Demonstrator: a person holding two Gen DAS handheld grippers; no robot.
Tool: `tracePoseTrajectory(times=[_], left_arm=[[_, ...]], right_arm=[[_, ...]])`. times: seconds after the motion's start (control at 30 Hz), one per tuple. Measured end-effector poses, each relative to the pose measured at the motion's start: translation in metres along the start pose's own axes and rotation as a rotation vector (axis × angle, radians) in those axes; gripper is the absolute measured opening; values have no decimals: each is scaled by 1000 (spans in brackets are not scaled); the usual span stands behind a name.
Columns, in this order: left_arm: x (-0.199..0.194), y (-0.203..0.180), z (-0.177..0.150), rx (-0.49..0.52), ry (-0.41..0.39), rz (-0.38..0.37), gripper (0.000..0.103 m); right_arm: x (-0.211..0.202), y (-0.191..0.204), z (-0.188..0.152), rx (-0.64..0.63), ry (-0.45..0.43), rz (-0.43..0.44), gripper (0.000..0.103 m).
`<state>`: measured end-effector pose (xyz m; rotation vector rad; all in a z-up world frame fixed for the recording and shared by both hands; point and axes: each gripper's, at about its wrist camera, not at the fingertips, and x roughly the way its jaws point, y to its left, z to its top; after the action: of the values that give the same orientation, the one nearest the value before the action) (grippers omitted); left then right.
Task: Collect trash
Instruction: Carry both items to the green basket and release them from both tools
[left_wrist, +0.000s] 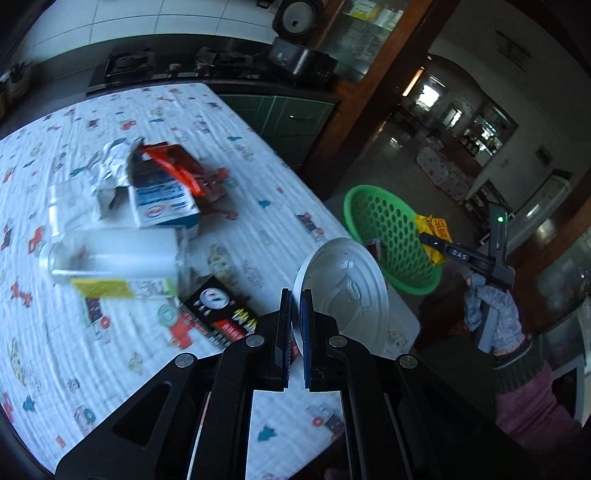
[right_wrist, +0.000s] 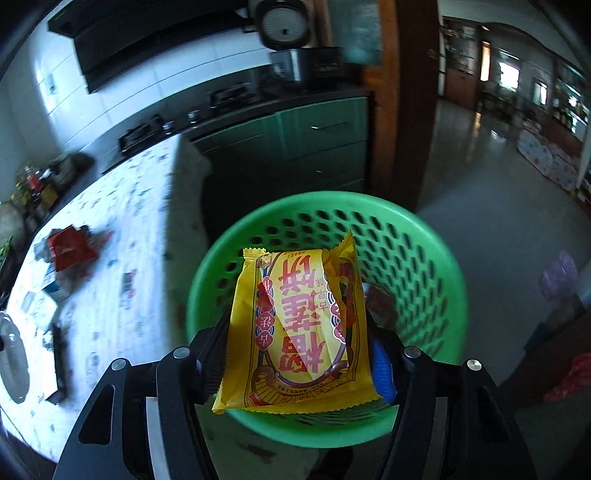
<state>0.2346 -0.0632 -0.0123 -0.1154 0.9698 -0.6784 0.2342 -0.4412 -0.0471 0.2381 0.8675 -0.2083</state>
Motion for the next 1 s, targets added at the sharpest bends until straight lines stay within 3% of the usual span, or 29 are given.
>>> tracePoseTrajectory(times=[0.17,0.37,0.7,1.0], left_arm=[[35,-40,36,51,20,-44,4],[78,-87,64,134,42,-52,4],[142,-129,87,169,94,-31,4],[200,-149,85,193,155,31,5]], right_arm=[[14,-29,-2,48,19,-26,65],[21,-46,-4,81,12,-23,78],[5,-54,-10,62,-21,-4,83],[-18,-46,-24,19,-66,3,85]])
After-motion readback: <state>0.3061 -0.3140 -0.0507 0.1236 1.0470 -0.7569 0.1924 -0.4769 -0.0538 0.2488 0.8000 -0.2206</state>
